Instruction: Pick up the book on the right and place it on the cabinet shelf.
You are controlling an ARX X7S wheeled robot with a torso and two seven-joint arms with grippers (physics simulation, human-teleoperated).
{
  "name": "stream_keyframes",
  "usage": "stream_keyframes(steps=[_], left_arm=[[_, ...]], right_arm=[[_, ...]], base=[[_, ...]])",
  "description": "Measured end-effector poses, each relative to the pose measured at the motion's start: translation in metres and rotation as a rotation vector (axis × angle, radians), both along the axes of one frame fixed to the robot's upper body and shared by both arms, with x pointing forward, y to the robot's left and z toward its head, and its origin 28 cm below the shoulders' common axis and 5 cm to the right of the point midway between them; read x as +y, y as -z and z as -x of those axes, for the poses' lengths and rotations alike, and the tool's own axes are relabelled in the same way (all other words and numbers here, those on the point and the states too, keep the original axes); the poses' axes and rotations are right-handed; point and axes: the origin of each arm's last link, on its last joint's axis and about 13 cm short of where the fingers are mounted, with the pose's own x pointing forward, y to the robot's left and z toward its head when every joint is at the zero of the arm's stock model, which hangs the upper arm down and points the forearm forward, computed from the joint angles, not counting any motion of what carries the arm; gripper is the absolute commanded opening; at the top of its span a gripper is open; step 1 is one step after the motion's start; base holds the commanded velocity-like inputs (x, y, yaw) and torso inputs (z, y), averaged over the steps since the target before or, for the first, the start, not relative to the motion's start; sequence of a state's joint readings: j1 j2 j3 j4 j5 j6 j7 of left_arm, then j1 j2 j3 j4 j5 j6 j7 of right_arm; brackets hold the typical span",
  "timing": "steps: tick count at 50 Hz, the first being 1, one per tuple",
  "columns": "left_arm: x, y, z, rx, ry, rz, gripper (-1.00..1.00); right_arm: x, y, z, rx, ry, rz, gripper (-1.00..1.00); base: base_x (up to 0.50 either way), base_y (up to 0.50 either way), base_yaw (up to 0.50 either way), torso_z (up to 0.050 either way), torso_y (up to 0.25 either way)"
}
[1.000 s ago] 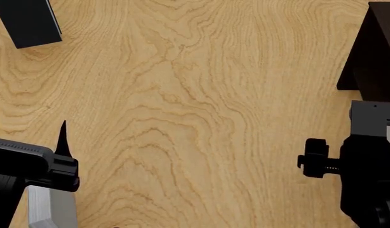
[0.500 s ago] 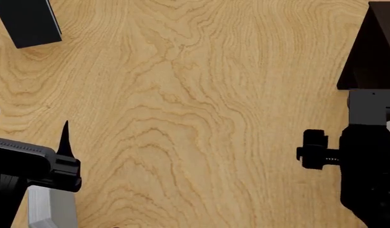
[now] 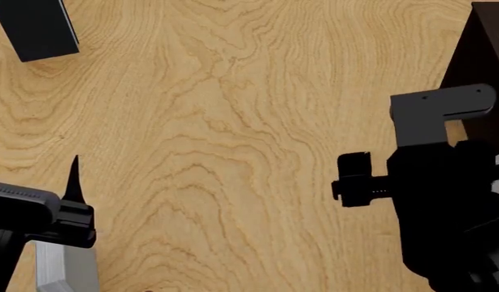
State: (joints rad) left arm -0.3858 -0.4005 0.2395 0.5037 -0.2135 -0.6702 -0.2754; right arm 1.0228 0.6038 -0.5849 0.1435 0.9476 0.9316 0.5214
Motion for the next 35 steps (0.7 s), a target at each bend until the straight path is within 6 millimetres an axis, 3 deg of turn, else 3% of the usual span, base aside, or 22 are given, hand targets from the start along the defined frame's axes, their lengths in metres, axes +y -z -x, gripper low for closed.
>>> stream_keyframes(steps=[17,35], left_arm=[[0.001,-0.003,0.003,-0.010,0.000,0.003,1.00],[0.001,-0.007,0.006,-0.020,0.002,0.009,1.00]], right_arm=[[0.013,-0.011,0.035,-0.067,-0.058,-0.034,1.00],[0.033,-0.038,0.089,-0.158,-0.136,-0.045,1.00]], base=[[0.00,0.00,0.00,0.000,0.000],[0.00,0.00,0.00,0.000,0.000]])
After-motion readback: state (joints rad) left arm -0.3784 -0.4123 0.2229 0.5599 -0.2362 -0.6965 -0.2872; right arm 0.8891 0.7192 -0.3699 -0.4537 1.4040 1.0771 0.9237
